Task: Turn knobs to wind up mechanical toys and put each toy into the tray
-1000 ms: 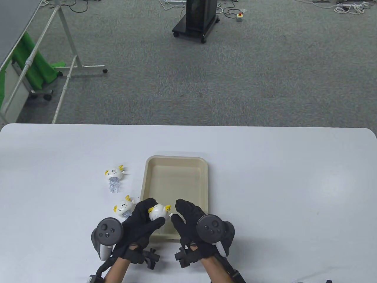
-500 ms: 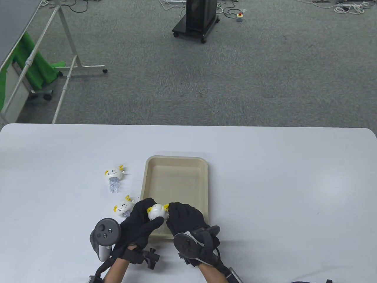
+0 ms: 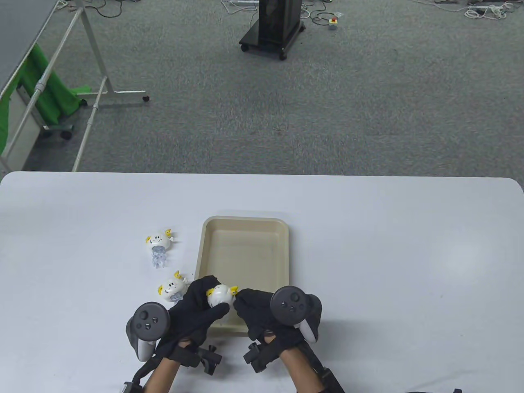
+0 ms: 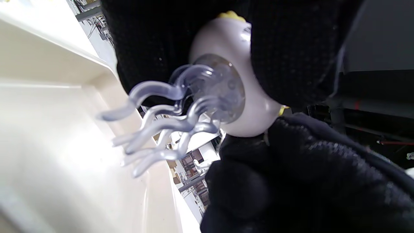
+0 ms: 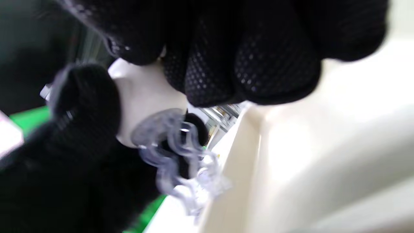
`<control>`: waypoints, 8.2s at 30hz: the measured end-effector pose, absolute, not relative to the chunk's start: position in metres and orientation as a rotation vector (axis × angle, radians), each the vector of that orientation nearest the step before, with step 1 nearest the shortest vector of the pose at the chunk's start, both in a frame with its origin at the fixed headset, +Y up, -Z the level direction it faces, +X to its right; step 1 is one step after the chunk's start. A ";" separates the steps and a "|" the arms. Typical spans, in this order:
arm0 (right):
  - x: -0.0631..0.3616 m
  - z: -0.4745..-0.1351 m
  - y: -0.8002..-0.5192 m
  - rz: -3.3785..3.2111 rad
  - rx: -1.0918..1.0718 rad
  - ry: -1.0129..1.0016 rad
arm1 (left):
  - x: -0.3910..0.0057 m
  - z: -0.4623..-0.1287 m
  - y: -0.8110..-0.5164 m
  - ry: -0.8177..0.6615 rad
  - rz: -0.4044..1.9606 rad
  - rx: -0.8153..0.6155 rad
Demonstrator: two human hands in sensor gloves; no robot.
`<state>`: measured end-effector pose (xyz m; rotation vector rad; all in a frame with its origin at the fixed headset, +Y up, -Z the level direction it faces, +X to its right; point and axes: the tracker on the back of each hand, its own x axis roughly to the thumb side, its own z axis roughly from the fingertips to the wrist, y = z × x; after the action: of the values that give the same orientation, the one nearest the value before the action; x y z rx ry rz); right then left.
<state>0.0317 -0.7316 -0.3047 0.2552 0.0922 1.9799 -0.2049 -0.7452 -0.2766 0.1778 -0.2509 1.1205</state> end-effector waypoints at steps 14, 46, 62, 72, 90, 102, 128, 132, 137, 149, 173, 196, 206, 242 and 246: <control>0.033 -0.302 -0.756 1.708 0.022 0.352 | -0.207 -0.277 -0.747 -0.236 1.091 0.194; 0.003 -0.266 -0.704 2.514 0.589 -0.589 | -0.212 -0.275 -0.748 -0.218 1.183 0.198; 0.035 -0.301 -0.745 1.777 0.037 0.181 | -0.206 -0.274 -0.746 -0.257 1.119 0.197; 0.032 -0.273 -0.710 2.180 0.218 -0.403 | -0.214 -0.276 -0.749 -0.213 1.157 0.211; -0.022 -0.243 -0.707 2.750 0.642 -1.106 | -0.215 -0.275 -0.748 -0.196 1.231 0.198; 0.023 -0.286 -0.705 2.138 0.329 -0.228 | -0.213 -0.274 -0.741 -0.240 1.193 0.214; 0.093 -0.298 -0.729 1.761 -0.134 -0.116 | -0.157 -0.316 -0.725 -0.049 0.489 -0.039; 0.098 -0.297 -0.728 1.768 -0.142 -0.123 | -0.141 -0.327 -0.740 -0.016 0.329 -0.165; 0.099 -0.297 -0.728 1.762 -0.146 -0.129 | -0.140 -0.334 -0.757 0.026 0.276 -0.257; 0.098 -0.297 -0.730 1.777 -0.146 -0.137 | -0.161 -0.324 -0.718 -0.016 0.344 -0.035; 0.095 -0.297 -0.730 1.793 -0.141 -0.127 | -0.278 -0.339 -0.768 0.353 0.424 -0.162; 0.093 -0.296 -0.731 1.802 -0.133 -0.117 | -0.270 -0.346 -0.763 0.401 0.351 -0.262; 0.091 -0.296 -0.729 1.802 -0.116 -0.128 | -0.287 -0.331 -0.745 0.372 0.456 -0.103; 0.014 -0.261 -0.708 2.523 0.553 -0.425 | -0.224 -0.275 -0.732 -0.274 0.990 0.238; 0.007 -0.257 -0.707 2.510 0.601 -0.473 | -0.222 -0.275 -0.734 -0.281 0.988 0.229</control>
<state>0.0069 -0.7066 -0.2566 0.6006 -0.4729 2.5096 -0.2218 -0.7336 -0.2750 0.2289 -0.2807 0.9880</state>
